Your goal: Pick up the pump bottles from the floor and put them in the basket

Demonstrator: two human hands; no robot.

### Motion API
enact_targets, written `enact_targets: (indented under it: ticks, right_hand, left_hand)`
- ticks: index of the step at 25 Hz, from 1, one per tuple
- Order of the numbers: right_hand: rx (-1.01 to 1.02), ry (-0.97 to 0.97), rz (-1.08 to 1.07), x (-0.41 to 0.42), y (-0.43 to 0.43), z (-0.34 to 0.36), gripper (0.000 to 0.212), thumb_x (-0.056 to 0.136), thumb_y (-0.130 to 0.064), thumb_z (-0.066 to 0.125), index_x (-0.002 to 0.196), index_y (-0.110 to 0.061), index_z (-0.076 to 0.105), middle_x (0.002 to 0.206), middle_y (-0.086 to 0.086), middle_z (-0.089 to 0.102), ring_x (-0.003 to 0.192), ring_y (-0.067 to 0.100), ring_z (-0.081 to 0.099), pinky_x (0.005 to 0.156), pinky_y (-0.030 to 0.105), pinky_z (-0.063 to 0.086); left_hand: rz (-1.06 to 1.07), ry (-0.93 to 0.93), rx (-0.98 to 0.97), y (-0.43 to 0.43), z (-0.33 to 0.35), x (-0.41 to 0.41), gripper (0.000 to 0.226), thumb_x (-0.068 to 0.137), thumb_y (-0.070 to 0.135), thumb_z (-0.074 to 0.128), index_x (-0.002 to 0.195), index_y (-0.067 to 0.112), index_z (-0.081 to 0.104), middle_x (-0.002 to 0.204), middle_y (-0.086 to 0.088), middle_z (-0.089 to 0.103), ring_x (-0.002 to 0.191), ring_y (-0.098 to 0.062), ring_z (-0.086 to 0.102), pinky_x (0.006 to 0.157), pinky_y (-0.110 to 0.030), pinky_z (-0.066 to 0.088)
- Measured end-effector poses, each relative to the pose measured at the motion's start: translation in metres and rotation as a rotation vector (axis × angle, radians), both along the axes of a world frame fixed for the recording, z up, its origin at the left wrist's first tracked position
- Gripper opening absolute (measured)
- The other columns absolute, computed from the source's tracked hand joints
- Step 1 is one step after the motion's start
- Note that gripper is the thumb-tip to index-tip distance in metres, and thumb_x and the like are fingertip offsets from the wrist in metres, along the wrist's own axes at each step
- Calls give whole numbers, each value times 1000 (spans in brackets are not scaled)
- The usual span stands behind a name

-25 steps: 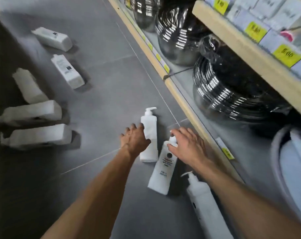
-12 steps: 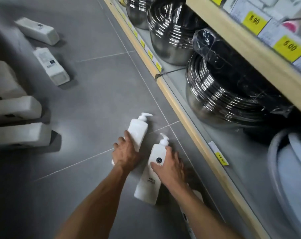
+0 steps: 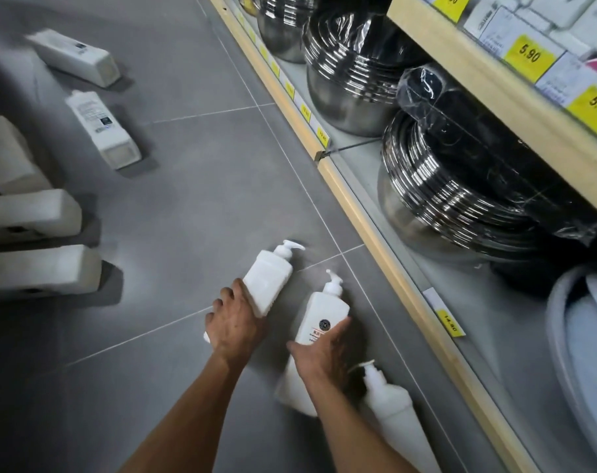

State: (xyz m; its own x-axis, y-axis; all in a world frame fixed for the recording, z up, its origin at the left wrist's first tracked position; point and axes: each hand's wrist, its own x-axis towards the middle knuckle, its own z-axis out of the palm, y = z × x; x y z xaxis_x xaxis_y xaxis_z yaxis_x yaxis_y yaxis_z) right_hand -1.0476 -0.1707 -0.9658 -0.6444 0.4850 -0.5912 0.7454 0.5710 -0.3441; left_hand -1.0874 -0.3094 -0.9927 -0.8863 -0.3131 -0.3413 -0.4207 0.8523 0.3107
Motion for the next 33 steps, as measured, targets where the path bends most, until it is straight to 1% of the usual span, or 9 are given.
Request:
enact_targets:
  ticks: [4, 8, 12, 15, 18, 22, 25, 30, 33]
  right_hand:
    - [44, -2, 40, -1, -8, -12, 119, 70, -46, 82, 156, -17, 4, 140, 13, 48, 125, 35, 53, 97, 40, 44]
    - [50, 11, 2, 2, -9, -14, 87, 67, -47, 83, 130, -17, 32, 124, 9, 59, 113, 33, 61, 85, 35, 45]
    - [-17, 36, -44, -2, 3, -16, 79, 57, -46, 87, 111, -19, 36, 106, 8, 64, 94, 33, 65, 78, 36, 50]
    - [-94, 59, -54, -8, 6, -6, 73, 58, -33, 91, 107, -14, 40, 98, 9, 64, 83, 30, 62, 72, 34, 48]
    - [-153, 104, -56, -13, 11, 20, 69, 62, -24, 92, 106, -15, 40, 95, 9, 61, 78, 27, 59, 73, 35, 45]
    - [-212, 135, 15, -6, 5, 120, 72, 59, -23, 90, 108, -23, 37, 92, 6, 60, 80, 28, 61, 80, 42, 52]
    - [-189, 226, 75, 0, -6, 225, 71, 52, -24, 87, 103, -29, 38, 87, -1, 63, 76, 28, 62, 73, 40, 53]
    - [-139, 239, 190, 14, -30, 420, 72, 56, -32, 85, 108, -33, 36, 91, -7, 64, 75, 28, 61, 67, 34, 43]
    - [-129, 220, 252, 28, -40, 523, 72, 59, -33, 84, 107, -37, 31, 97, -5, 62, 76, 28, 55, 67, 34, 39]
  left_hand:
    - [17, 89, -69, 0, -13, -1, 65, 70, 50, 69, 119, 18, 43, 106, -5, 57, 97, -33, 60, 75, -41, 44]
    - [17, 80, -10, -6, -5, -1, 56, 77, 52, 68, 113, 15, 45, 110, -6, 61, 96, -35, 64, 75, -40, 46]
    - [-32, -18, 41, -28, 11, 11, 67, 77, 56, 68, 123, 17, 39, 123, -4, 58, 107, -34, 64, 82, -40, 47]
    - [-89, -108, 32, -48, 23, 16, 71, 77, 55, 69, 129, 18, 36, 130, -4, 58, 112, -31, 62, 88, -39, 47]
    - [-47, -132, 14, -66, 57, 25, 71, 75, 60, 67, 125, 21, 35, 127, -2, 60, 109, -30, 63, 85, -39, 48]
    - [34, -147, 45, -88, 171, 56, 70, 66, 60, 71, 113, 24, 33, 119, 0, 62, 102, -31, 65, 76, -38, 48]
    - [70, -138, 47, -96, 280, 73, 63, 68, 56, 71, 102, 25, 28, 114, 0, 62, 98, -33, 66, 69, -37, 43]
    - [125, -143, 53, -111, 465, 112, 71, 67, 59, 73, 115, 24, 34, 118, 6, 58, 101, -27, 66, 77, -36, 48]
    - [188, -132, 78, -120, 562, 138, 70, 66, 60, 72, 113, 26, 33, 118, 8, 55, 99, -24, 67, 76, -36, 50]
